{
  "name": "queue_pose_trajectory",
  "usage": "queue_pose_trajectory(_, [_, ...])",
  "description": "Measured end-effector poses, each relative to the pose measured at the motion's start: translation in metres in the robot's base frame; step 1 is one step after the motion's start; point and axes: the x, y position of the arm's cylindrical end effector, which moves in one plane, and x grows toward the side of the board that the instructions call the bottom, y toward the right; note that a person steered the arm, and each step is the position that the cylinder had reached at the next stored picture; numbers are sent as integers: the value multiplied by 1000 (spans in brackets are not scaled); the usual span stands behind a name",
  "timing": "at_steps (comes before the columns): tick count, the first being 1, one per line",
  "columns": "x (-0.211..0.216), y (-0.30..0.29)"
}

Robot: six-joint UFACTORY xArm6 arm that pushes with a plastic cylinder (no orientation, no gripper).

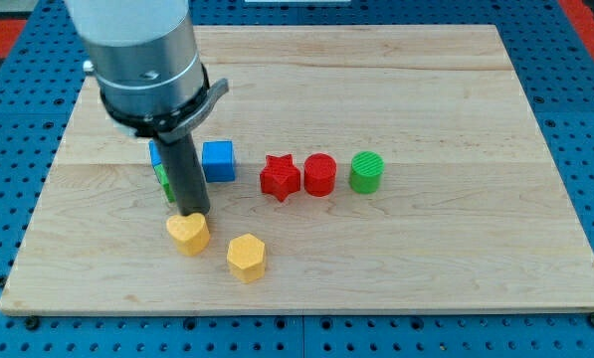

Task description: Adjust the blue blocks and yellow blocks to form a horizontal line

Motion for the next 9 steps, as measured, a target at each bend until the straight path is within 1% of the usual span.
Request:
queue_pose_trajectory(1, [0, -43])
queue_pose_trajectory(2, [-22, -104])
queue_pose_trajectory(3, [-80, -120])
queue_pose_trajectory(4, [-124, -98])
queue_pose_trajectory(5, [-113, -22])
queue_pose_trajectory(6, [-101, 26])
queue_pose_trajectory(7, [-85, 36])
queue_pose_trajectory(8, [-94, 38])
queue_pose_trajectory(9, [-98, 6])
